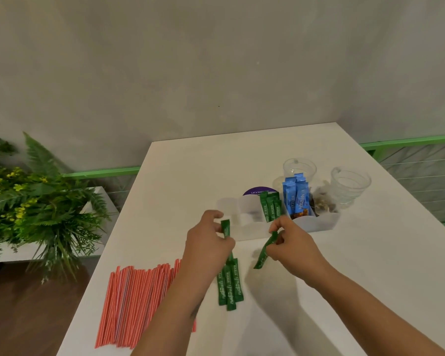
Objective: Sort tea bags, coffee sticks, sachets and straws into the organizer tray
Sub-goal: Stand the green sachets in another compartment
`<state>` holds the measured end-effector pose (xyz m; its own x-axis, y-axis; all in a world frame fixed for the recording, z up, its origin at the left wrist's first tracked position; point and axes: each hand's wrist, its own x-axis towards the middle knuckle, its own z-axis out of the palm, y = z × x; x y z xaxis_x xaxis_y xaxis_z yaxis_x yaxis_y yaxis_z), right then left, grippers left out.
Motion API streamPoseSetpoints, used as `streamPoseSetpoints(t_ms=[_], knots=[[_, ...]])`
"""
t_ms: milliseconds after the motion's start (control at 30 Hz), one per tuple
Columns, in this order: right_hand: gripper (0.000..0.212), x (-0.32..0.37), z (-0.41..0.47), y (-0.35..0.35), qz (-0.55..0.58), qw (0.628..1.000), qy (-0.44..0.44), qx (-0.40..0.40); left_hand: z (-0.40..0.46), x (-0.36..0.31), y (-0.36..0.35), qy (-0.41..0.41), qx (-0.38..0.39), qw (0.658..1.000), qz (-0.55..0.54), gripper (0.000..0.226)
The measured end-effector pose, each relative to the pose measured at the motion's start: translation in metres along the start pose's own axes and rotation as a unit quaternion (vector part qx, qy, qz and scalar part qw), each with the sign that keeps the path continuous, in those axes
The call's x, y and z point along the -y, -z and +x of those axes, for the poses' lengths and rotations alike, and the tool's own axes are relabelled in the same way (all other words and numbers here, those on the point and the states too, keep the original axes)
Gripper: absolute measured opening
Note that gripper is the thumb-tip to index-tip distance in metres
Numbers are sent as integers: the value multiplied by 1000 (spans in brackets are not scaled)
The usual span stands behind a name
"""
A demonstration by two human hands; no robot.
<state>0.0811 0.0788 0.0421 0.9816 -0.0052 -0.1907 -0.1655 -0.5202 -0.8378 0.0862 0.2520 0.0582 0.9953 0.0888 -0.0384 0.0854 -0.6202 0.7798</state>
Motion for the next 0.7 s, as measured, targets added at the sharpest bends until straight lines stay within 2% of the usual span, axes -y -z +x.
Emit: streamPoseSetpoints(t_ms=[100,333,500,700], knots=[[30,1,1,14,-25,999,13,-18,15,-21,-6,-44,-8,999,-16,37],[16,-4,9,48,-39,997,24,-68,55,-54,-31,-118,2,992,37,9],[18,-2,16,67,-62,993,45,-95,73,-60,-46,-159,14,971,178,16],[9,4,30,79,-121,979,87,-136,80,-55,-60,-162,35,955,244,18]])
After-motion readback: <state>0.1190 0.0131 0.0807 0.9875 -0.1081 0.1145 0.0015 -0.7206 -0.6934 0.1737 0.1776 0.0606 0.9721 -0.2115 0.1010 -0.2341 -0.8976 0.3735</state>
